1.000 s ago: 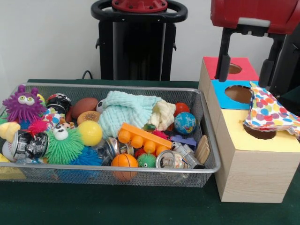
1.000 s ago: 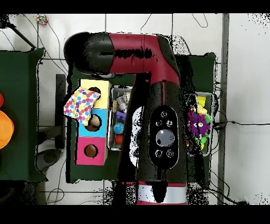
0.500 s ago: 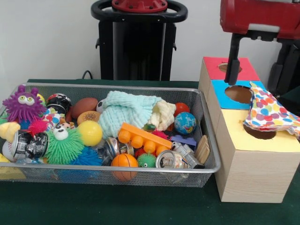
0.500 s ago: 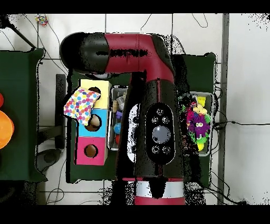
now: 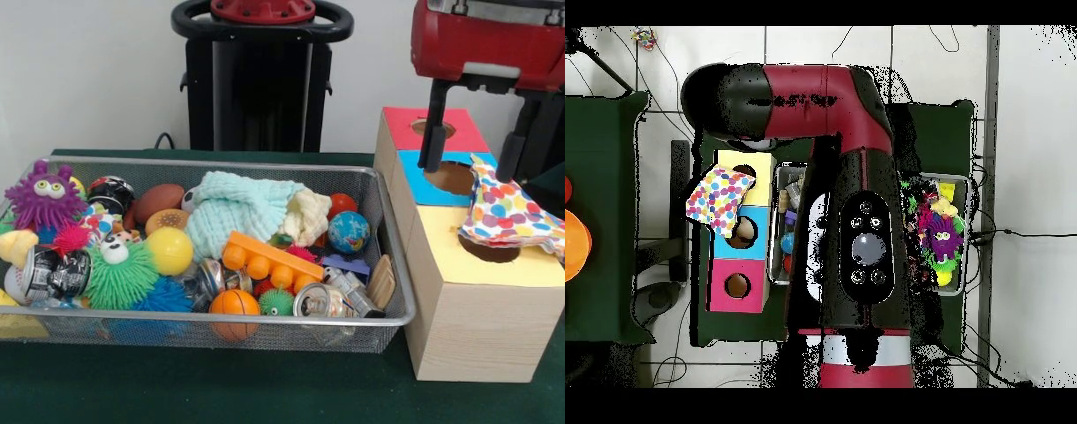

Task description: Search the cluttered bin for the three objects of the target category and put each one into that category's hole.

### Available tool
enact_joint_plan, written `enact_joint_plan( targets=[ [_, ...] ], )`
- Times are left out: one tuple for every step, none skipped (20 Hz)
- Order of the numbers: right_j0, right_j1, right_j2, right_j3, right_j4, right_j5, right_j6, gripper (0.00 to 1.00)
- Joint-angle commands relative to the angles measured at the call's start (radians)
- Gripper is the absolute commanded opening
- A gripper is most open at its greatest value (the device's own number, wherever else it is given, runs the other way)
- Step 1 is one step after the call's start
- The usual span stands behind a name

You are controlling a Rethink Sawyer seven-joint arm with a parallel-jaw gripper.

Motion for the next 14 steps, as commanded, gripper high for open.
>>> enact_joint_plan(
  targets=[
    [-0.005,0.038,0.075,0.027,-0.068,0.133,-0.196,1.0],
    [-0.005,0.037,0.075,0.031,-0.07,0.128,-0.196,1.0],
    [-0.003,0.037,0.072,0.031,-0.073,0.126,-0.194,1.0],
    [-0.001,0.038,0.069,0.028,-0.079,0.125,-0.194,1.0],
    [0.002,0.039,0.065,0.023,-0.087,0.125,-0.196,1.0],
    [0.005,0.036,0.06,0.025,-0.096,0.125,-0.198,1.0],
    [0.007,0.036,0.058,0.021,-0.102,0.126,-0.199,1.0],
    [0.008,0.037,0.058,0.017,-0.107,0.131,-0.2,1.0],
    [0.008,0.039,0.059,0.007,-0.11,0.139,-0.199,1.0],
    [0.007,0.038,0.061,0.007,-0.111,0.143,-0.197,1.0],
    [0.006,0.041,0.066,-0.002,-0.112,0.15,-0.197,1.0],
    [0.005,0.04,0.068,-0.003,-0.113,0.153,-0.194,1.0],
    [0.004,0.031,0.069,0.014,-0.113,0.147,-0.192,1.0],
    [0.002,0.029,0.072,0.016,-0.112,0.148,-0.192,1.0]
  ],
)
